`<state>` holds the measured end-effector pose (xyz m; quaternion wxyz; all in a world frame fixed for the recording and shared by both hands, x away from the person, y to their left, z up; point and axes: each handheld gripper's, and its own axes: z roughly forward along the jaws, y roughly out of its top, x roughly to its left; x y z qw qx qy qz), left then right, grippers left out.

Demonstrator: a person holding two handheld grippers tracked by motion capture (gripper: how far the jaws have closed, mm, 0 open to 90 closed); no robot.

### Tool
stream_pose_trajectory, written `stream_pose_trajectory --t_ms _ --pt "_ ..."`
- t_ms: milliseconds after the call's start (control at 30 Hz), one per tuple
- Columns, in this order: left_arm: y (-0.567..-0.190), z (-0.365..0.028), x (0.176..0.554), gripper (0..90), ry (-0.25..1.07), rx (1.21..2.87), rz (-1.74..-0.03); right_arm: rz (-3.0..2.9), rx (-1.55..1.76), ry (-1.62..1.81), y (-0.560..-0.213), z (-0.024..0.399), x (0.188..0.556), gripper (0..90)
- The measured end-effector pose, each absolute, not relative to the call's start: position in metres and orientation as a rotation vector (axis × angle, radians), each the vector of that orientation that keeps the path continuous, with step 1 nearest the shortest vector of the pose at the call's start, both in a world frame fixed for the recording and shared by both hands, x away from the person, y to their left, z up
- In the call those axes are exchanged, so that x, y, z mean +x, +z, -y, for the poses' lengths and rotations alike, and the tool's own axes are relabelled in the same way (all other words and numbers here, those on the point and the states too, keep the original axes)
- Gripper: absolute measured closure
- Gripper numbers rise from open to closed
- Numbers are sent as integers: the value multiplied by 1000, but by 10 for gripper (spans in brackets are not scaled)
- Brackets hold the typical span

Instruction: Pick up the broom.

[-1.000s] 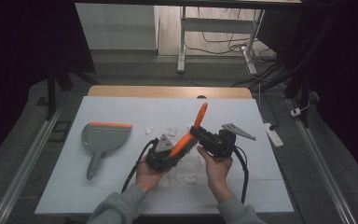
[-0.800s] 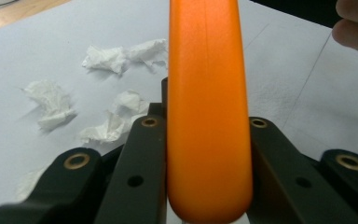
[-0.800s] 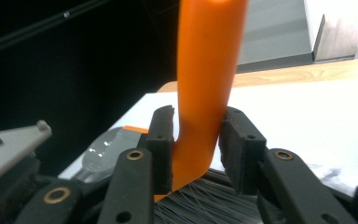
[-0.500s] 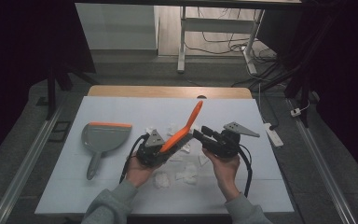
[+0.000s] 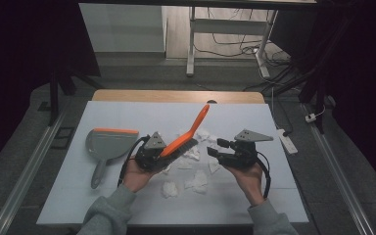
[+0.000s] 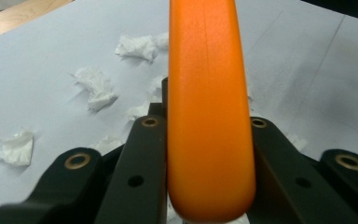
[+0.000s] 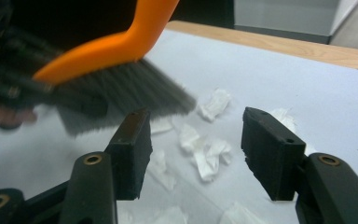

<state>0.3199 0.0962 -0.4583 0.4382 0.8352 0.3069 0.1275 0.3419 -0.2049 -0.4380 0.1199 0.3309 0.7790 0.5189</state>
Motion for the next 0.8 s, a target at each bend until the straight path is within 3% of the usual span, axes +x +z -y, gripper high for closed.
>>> stream_pose_trajectory --t_ms 300,800 --pt "-448 -88 330 788 290 2198 -673 -2405 829 1396 -426 223 333 362" --pt "-441 -76 338 788 279 2358 -581 -2440 748 1340 -403 234 326 355"
